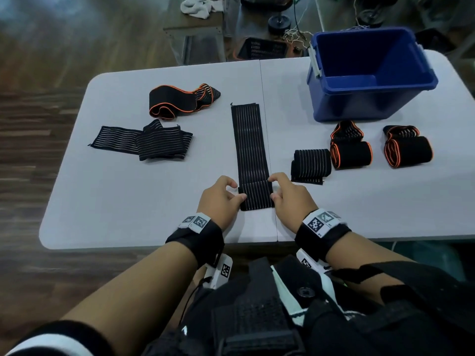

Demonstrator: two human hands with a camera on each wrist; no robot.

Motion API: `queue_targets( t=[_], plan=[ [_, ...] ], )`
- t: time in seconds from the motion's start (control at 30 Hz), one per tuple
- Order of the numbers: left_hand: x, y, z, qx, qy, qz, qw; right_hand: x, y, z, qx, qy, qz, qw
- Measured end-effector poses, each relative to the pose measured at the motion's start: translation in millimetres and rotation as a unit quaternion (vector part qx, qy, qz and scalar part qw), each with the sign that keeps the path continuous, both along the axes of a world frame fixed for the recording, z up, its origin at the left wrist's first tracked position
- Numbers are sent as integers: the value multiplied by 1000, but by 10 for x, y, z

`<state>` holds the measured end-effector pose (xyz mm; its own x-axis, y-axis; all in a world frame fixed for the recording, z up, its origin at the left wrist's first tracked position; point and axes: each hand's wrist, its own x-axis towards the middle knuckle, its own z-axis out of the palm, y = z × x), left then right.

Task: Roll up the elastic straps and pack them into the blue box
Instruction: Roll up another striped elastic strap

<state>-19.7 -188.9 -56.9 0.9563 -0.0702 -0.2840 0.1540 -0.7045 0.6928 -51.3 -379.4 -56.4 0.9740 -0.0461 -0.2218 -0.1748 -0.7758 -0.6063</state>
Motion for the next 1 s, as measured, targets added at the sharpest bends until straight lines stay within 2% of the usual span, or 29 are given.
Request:
queue_targets(
  t=[0.37, 0.5, 0.6, 0.73, 1.0],
  plan=[
    [98, 109, -74, 81, -66, -120, 987, 38, 9, 5, -48, 57, 71, 995],
    [150, 158, -89, 81, -75, -167, 980, 110, -12, -11, -59, 85, 86, 991],
    [179, 170, -84, 58, -66, -161, 983, 159, -21, 3, -19, 82, 52, 995],
    [176, 163, -80, 5, -30, -106, 994, 230, -29, 64, 21, 73, 7, 997],
    [248, 118, -81, 24, 32, -108, 993, 227, 28, 11, 26, 92, -69, 993]
  ],
)
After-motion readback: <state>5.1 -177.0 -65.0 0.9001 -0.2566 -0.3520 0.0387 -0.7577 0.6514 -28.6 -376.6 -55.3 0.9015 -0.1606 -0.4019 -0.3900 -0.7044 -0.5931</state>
